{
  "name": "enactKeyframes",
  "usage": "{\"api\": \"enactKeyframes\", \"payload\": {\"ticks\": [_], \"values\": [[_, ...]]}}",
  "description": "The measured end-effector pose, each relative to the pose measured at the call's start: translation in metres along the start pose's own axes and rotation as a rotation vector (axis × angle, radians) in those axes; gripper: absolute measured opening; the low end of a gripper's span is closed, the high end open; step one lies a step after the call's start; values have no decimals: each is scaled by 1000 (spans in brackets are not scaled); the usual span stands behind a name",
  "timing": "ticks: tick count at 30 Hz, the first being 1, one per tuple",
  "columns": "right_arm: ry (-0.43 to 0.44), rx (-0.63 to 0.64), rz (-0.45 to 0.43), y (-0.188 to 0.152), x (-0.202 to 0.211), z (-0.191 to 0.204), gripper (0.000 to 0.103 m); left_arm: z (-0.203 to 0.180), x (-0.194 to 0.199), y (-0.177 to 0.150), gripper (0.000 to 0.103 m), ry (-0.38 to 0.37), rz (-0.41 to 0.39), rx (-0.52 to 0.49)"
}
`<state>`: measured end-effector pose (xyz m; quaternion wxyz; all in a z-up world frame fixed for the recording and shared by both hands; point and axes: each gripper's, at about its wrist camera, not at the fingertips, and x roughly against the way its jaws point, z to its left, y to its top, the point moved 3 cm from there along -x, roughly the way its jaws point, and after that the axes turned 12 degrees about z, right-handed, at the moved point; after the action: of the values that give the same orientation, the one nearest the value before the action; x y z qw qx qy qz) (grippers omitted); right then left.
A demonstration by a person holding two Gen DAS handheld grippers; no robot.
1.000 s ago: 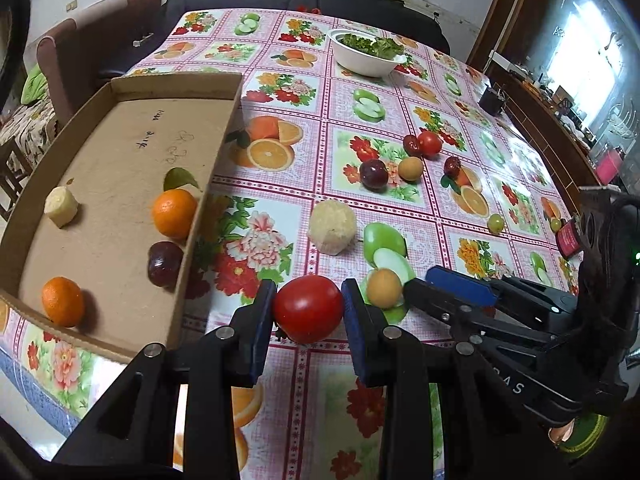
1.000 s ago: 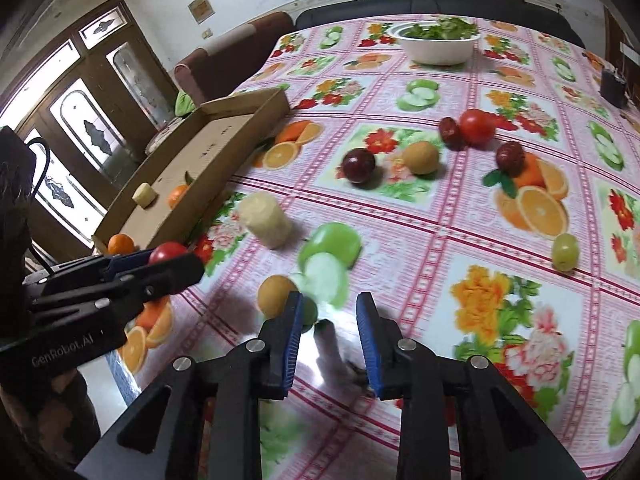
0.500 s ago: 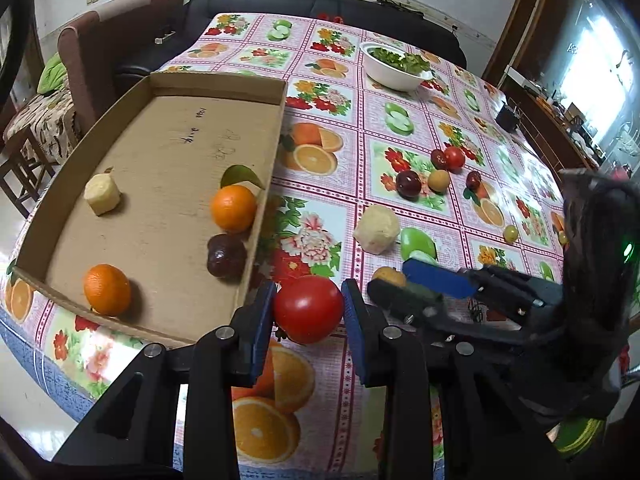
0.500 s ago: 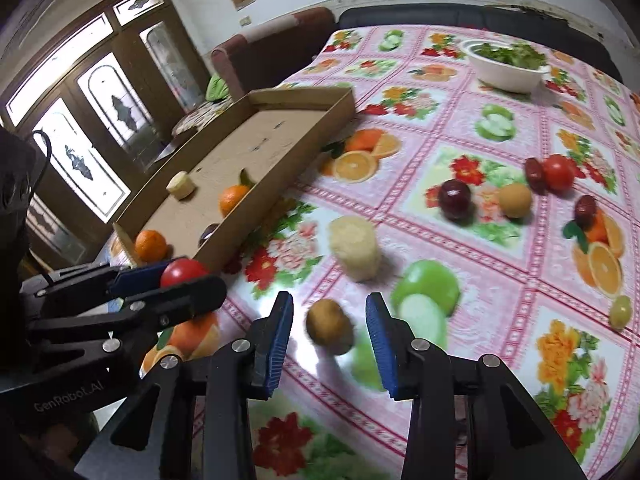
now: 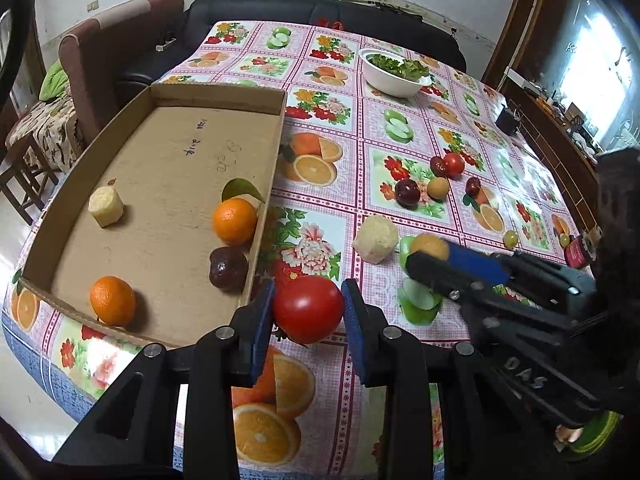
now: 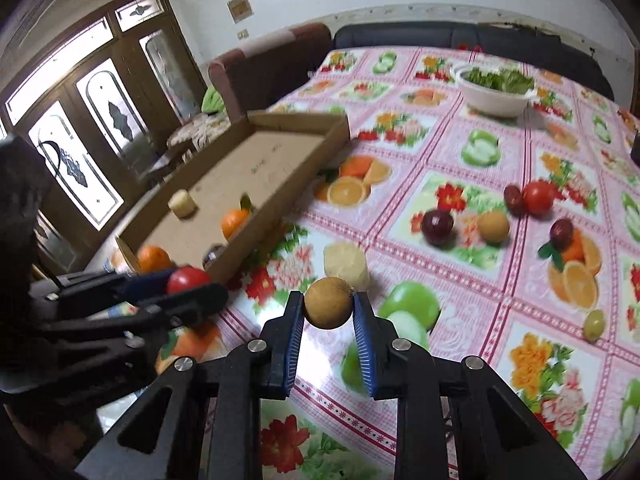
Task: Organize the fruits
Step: 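Carry the tomato and kiwi in both tools over the cardboard box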
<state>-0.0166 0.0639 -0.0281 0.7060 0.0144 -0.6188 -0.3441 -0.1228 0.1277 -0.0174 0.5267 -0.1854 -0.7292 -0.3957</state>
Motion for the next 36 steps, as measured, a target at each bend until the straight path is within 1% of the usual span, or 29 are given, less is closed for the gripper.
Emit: {"api": "enactKeyframes", "payload": {"ticks": [5,11,28,36], "values": [[11,12,-42,10,15,7,25,5,5,3,31,23,-17,5],[25,31,-54,20,17,17,25,16,11,8,31,46,-38,21],[49,78,-39,39,3,42,25,50,12,15,31,57,-52,85],[67,78,-25,47,-7,47,25,84,15,27,31,71,-64,148]]}}
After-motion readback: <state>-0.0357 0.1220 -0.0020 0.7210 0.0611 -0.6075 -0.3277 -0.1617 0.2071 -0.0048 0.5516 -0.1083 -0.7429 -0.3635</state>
